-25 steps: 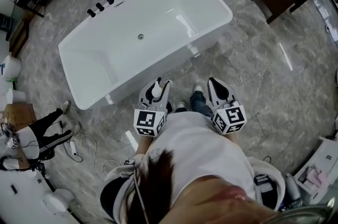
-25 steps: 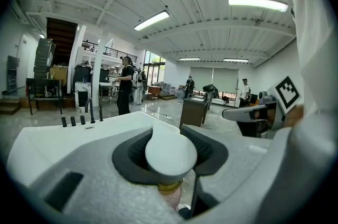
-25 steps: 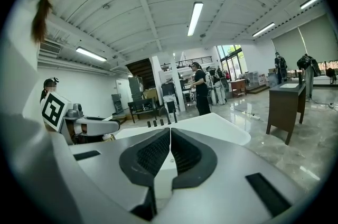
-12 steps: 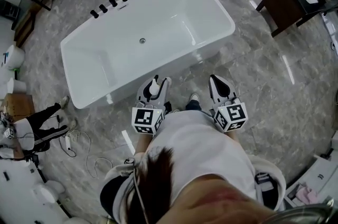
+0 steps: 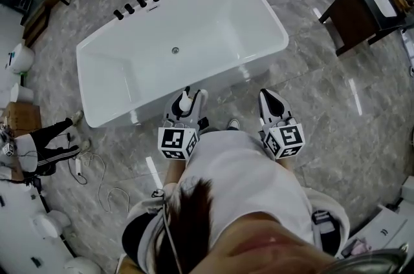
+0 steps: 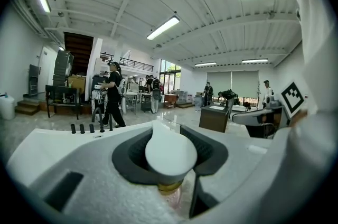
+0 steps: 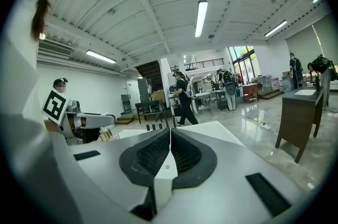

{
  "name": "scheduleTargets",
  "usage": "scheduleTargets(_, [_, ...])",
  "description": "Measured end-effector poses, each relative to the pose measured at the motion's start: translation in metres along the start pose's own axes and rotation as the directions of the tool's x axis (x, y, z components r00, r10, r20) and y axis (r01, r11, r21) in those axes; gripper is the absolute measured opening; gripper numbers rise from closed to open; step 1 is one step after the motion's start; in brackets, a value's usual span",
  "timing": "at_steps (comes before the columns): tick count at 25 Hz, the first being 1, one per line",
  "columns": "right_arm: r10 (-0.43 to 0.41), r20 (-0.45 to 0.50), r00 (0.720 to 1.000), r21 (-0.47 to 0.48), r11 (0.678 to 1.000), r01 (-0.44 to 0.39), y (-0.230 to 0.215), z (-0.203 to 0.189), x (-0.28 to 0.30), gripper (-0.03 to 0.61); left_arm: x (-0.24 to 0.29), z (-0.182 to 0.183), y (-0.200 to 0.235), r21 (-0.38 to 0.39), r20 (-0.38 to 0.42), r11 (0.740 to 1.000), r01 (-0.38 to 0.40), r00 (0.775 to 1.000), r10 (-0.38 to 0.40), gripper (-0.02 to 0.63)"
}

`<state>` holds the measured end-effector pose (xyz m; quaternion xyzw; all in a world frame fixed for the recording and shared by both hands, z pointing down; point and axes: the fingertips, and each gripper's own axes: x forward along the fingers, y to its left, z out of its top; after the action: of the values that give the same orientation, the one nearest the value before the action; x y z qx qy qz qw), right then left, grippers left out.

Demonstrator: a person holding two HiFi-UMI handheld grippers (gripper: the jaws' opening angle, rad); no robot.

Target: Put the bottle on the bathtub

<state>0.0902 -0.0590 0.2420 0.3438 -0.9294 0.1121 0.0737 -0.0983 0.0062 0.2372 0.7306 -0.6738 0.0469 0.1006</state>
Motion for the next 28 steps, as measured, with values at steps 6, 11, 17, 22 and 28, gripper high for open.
scheduleTargets(6, [-0.007,-0.007,1.000,0.006,1.000,0.007,-0.008,-0.004,-0.002,0.014,0.003,0.000,-0.007,-0.011,0.002,1.000,0.007,1.000,-0.007,0.139])
scheduleTargets(11, [-0.019,-0.001,1.000,0.018,1.000,0.019,-0.010,-0.005,-0.004,0.014,0.007,-0.002,-0.013,-0.016,0.000,1.000,0.024,1.000,-0.024,0.138])
scheduleTargets(17, [-0.046,0.002,0.999,0.021,0.999,0.046,-0.016,0.000,-0.004,0.014,0.012,0.004,-0.015,-0.015,0.000,0.999,0.052,0.999,-0.052,0.138])
scheduleTargets(22, [-0.066,0.010,0.998,0.031,0.997,0.066,-0.019,0.005,0.000,0.014,0.020,0.009,-0.013,-0.006,-0.006,0.997,0.071,0.997,-0.071,0.138])
scheduleTargets(28, [-0.076,0.016,0.997,0.042,0.996,0.075,-0.013,0.014,0.010,0.014,0.026,0.018,0.000,0.011,-0.011,0.996,0.085,0.996,-0.085,0.138])
